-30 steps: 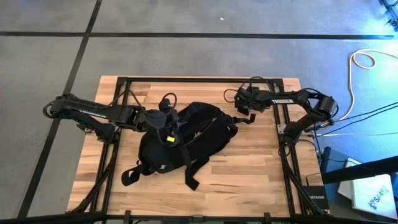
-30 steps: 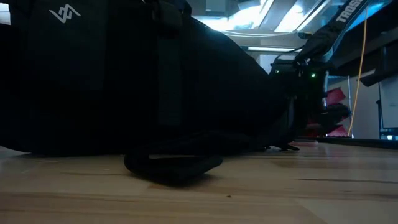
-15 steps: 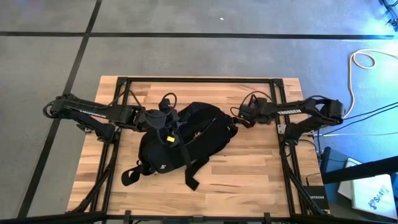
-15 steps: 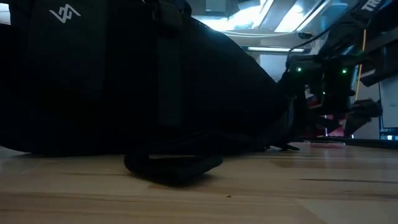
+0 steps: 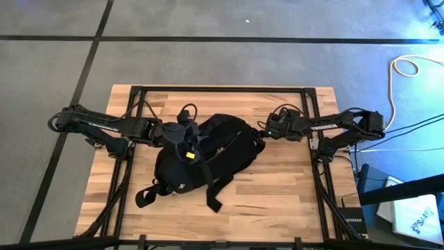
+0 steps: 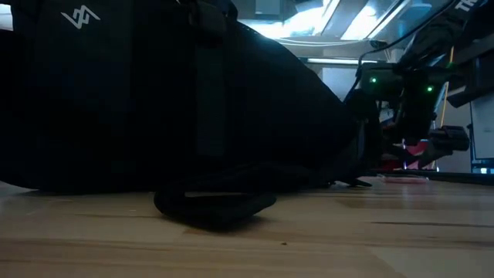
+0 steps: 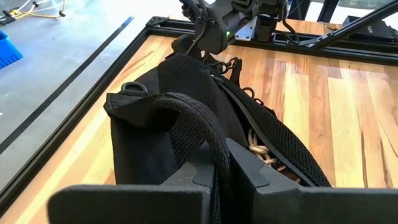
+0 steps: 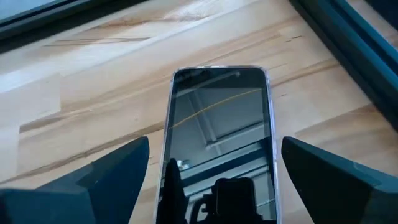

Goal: Unpack backpack
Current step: Put the pink cellphone into the black backpack

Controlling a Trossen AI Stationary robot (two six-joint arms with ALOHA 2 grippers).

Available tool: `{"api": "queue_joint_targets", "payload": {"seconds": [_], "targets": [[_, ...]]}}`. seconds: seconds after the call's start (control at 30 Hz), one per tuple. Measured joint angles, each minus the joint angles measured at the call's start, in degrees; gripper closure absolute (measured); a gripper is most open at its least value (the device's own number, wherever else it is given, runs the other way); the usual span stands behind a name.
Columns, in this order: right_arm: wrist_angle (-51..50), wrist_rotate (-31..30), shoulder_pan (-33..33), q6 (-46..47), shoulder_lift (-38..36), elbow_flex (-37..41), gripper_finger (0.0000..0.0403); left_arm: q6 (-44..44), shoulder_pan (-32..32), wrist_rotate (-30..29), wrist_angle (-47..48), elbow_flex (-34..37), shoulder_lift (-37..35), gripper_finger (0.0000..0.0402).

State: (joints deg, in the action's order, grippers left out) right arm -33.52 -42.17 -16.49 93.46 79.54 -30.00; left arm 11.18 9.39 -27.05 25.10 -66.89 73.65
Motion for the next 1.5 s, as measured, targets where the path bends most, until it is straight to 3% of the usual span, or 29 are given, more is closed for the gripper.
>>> {"api": "queue_joint_targets", "payload": {"seconds": [0.5, 0.8, 1.1, 1.27, 1.5], "targets": [[4.44, -0.19, -0.04, 3.6, 10.33, -0.31, 0.0054, -0.02, 0.0, 0.0, -0.02, 0.0, 0.0, 0.0396], [1.94, 1.22, 0.67, 3.7, 10.61, -0.37, 0.0054, 0.0, 0.0, 0.0, 0.0, 0.0, 0.0, 0.0396], [-10.5, 1.7, 4.55, 14.47, 10.19, -0.15, 0.0054, 0.0, 0.0, 0.0, -0.02, 0.0, 0.0, 0.0396], [-8.8, 0.86, 7.03, 21.71, 10.3, 0.02, 0.0054, 0.0, 0.0, 0.0, -0.02, 0.0, 0.0, 0.0396], [-4.74, 0.13, 7.23, 22.86, 10.31, -0.1, 0.0054, 0.0, 0.0, 0.0, 0.0, 0.0, 0.0, 0.0396]]}}
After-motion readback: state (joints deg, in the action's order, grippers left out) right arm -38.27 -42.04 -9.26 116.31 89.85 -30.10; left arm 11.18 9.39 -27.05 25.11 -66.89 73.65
